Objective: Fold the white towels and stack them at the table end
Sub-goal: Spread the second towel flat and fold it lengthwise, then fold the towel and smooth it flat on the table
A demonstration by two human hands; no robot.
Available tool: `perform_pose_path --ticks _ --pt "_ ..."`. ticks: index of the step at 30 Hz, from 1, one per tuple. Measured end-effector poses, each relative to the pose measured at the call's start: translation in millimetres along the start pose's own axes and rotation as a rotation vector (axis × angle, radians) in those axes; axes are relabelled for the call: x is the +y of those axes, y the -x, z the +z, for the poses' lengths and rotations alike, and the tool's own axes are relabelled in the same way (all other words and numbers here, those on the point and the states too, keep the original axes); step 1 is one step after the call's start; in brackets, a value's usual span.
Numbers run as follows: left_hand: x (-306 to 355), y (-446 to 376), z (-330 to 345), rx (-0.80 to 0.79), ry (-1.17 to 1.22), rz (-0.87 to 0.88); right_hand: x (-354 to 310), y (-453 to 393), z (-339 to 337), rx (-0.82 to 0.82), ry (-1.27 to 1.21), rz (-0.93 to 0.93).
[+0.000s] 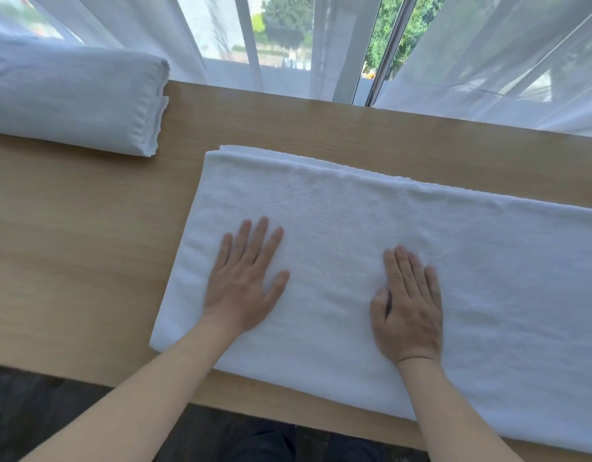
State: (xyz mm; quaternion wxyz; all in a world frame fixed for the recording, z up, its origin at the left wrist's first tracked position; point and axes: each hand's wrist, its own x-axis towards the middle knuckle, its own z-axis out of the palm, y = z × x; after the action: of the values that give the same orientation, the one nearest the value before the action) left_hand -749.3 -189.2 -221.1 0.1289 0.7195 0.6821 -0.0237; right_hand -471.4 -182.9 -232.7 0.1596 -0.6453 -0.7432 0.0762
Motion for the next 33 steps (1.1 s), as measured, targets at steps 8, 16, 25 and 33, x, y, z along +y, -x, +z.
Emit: perform_pose_path --ticks 8,16,25,33 --pt "21.1 16.7 4.0 -0.021 0.050 -0.104 -1.3 -0.6 -1.8 -0.003 -0.001 0.016" --pt "-22.0 94.2 24.7 0.012 -0.002 -0.202 -4.3 3.2 -5.0 -0.036 -0.004 0.068" --pt "-23.4 105.4 18.2 -0.014 0.070 -0.370 -15.7 39.5 -16.6 -0.315 0.104 0.189" --pt "105.9 75.3 35.1 -0.009 0.059 -0.028 39.9 86.3 -42.8 -0.403 0.172 0.213"
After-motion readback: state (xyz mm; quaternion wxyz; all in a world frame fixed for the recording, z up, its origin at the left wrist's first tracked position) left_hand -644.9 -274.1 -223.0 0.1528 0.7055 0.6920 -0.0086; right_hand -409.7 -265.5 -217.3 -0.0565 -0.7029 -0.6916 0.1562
